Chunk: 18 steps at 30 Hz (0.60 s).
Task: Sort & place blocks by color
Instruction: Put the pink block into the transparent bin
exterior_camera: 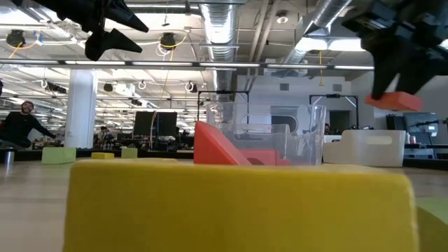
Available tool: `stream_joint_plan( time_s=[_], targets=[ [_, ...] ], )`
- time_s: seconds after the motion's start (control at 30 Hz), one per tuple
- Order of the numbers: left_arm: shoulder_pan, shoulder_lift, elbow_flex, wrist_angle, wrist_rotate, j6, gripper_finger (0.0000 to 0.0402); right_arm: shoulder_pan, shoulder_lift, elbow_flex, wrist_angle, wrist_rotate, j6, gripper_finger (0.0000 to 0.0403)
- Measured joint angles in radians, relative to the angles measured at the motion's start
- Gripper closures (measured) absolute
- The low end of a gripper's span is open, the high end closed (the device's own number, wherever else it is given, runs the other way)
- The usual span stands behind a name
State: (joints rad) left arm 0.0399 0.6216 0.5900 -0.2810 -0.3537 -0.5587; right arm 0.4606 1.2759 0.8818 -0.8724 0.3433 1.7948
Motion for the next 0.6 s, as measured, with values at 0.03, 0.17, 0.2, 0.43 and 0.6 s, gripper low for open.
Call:
stream_joint_plan(
  time_s=[0.03,0.17,0.2,0.43,0.6],
  targets=[
    [0.0,0.0,0.0,0.008,0.0,0.0,0.0157,-0.012,-0.005,0.002,0.002,0.006,-0.017,0.0276],
    [0.0,0.0,0.0,0.016,-0.014,0.0,0.0157,-0.055,-0.015,0.002,0.043,0.009,-0.103,0.0275],
    [0.0,0.0,0.0,0.016,-0.018,-0.001,0.0157,-0.065,-0.014,0.002,0.058,0.009,-0.123,0.0275],
    [0.0,0.015,0.0,0.071,-0.026,-0.013,0.0157,-0.131,-0.014,0.002,0.248,0.008,-0.312,0.0275],
    [0.0,0.054,0.0,0.166,-0.007,-0.014,0.0157,-0.179,-0.006,0.002,0.496,0.01,-0.524,0.0275]
  ],
)
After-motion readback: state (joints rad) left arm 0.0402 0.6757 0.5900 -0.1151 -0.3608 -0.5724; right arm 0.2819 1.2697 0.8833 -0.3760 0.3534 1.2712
